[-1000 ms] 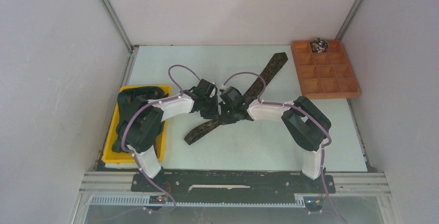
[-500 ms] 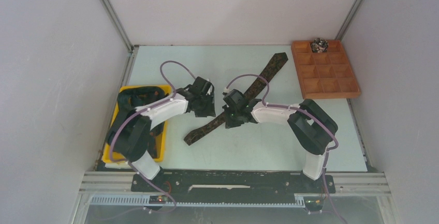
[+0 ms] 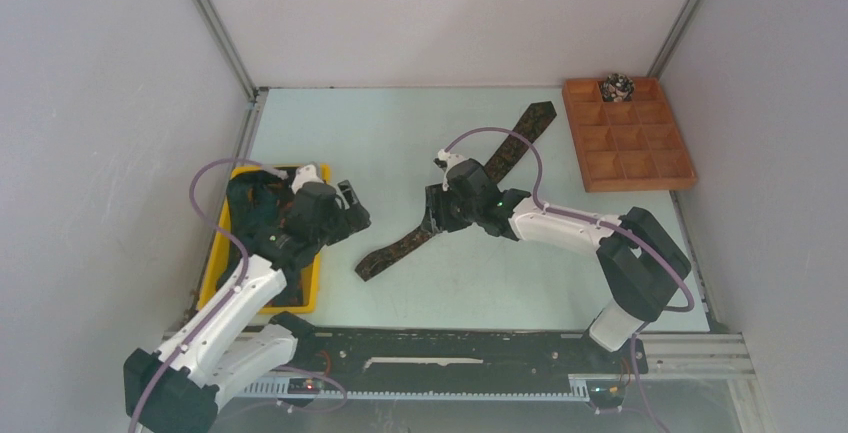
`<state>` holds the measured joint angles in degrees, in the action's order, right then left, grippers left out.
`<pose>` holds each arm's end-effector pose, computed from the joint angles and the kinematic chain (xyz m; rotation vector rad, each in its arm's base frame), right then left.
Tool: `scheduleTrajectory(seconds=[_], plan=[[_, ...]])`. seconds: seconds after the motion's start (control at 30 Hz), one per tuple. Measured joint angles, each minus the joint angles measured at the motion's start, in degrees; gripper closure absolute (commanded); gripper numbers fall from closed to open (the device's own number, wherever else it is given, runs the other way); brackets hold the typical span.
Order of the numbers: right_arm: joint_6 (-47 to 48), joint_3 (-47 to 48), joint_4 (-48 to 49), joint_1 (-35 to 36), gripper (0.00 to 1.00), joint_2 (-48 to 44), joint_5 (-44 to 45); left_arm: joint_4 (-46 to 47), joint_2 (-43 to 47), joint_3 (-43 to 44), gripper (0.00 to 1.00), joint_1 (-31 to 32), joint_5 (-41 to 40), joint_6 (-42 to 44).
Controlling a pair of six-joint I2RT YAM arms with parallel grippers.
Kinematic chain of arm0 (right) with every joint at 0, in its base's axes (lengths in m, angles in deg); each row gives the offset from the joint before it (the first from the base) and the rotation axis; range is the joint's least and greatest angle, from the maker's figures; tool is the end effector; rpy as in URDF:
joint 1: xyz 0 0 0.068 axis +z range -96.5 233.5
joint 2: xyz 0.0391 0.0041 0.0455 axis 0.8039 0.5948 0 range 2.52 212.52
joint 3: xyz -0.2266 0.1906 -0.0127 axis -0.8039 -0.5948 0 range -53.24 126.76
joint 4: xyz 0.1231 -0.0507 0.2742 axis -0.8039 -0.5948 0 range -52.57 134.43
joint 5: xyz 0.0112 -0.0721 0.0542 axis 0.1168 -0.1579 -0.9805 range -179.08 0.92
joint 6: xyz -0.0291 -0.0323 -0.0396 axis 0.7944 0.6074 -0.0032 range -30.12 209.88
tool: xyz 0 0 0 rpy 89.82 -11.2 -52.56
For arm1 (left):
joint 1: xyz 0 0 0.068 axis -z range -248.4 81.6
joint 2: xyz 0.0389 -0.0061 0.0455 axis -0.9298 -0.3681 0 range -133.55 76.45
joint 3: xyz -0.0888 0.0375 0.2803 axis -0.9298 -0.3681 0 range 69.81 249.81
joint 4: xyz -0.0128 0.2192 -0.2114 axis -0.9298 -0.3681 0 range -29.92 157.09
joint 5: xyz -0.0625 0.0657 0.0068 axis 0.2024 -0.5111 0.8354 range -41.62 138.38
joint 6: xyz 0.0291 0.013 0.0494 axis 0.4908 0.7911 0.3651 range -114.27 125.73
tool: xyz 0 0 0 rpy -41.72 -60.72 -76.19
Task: Roll the ties
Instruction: Flatten out the tie at the center of the board.
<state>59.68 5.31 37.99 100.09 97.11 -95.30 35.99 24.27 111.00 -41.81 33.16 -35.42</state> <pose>0.2710 0.2932 0.1997 -0.4065 2.4116 0.7724 0.2067 -0.0910 0.2676 -0.4249 2.2541 -0.3130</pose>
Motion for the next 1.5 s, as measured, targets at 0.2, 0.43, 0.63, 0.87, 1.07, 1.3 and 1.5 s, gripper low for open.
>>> scheduleTrajectory(seconds=[0.2, 0.43, 0.63, 0.87, 1.07, 1.3, 1.5], plan=[[0.3, 0.0, 2.1, -1.5, 0.47, -0.1, -1.3, -3.0, 9.7, -8.0, 0.17, -1.7, 0.6, -8.2], [0.7, 0.0, 2.9, -2.8, 0.48, -0.1, -2.6, -7.0, 19.6, -14.3, 0.30, -1.7, 0.5, -20.9], [1.3, 0.0, 3.2, -4.0, 0.50, -0.1, -3.3, -9.0, 15.7, -15.3, 0.38, -1.7, 2.1, -26.7], [1.5, 0.0, 3.2, -6.1, 0.51, 0.2, -3.9, -9.1, 11.1, -16.8, 0.45, -1.4, 3.9, -29.0], [1.5, -1.9, 4.9, -6.3, 0.51, 0.4, -4.9, -8.7, 9.1, -17.1, 0.49, 0.4, 3.9, -29.8], [1.5, -4.2, 5.4, -7.0, 0.52, 0.4, -5.2, -6.1, 5.9, -18.9, 0.53, 2.1, 3.9, -30.9], [1.5, -4.5, 5.7, -7.7, 0.53, 0.4, -5.3, -3.3, 2.7, -19.9, 0.55, 2.5, 4.0, -31.0]])
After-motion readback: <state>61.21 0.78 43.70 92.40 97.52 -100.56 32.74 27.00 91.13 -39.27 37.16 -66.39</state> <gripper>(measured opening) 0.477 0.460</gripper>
